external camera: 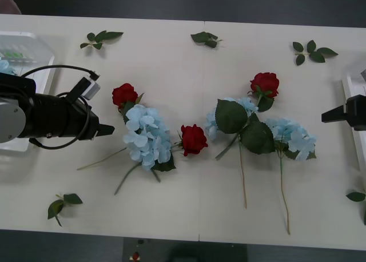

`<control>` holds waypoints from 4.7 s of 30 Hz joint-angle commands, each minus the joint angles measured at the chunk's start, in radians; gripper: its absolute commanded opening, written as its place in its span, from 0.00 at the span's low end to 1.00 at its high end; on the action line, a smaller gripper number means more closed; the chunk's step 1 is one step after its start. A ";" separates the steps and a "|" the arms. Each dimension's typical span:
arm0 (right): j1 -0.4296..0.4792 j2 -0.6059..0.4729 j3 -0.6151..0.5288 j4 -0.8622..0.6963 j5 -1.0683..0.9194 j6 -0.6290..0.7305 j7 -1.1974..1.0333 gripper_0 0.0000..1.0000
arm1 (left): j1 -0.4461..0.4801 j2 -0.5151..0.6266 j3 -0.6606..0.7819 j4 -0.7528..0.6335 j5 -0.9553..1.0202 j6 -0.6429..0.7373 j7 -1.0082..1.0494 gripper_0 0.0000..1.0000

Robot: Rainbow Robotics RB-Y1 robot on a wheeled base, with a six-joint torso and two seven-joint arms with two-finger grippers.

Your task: Put the red flowers into the right box and the blue flowers into the left box

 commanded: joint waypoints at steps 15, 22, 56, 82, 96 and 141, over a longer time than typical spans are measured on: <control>0.153 0.096 0.221 -0.247 0.269 -0.107 -0.256 1.00 | -0.130 0.013 -0.294 0.025 -0.104 -0.181 -0.056 1.00; 0.176 0.096 0.329 -0.247 0.347 -0.175 -0.269 1.00 | -0.161 -0.010 -0.368 0.057 -0.130 -0.198 -0.058 1.00; 0.175 0.153 0.556 -0.152 0.594 -0.316 -0.385 1.00 | -0.190 -0.102 -0.402 0.137 -0.178 -0.244 -0.062 0.00; 0.133 0.130 0.554 -0.118 0.625 -0.343 -0.374 0.00 | 0.010 0.272 0.138 -0.257 -0.061 -0.075 0.505 0.00; 0.135 0.073 0.306 -0.209 0.439 -0.342 0.057 0.00 | 0.151 0.183 0.687 -0.029 -0.107 0.406 0.510 0.00; -0.376 0.215 -0.093 0.195 -0.635 -0.050 0.448 0.00 | 0.165 0.174 0.533 0.375 -0.104 0.175 0.419 1.00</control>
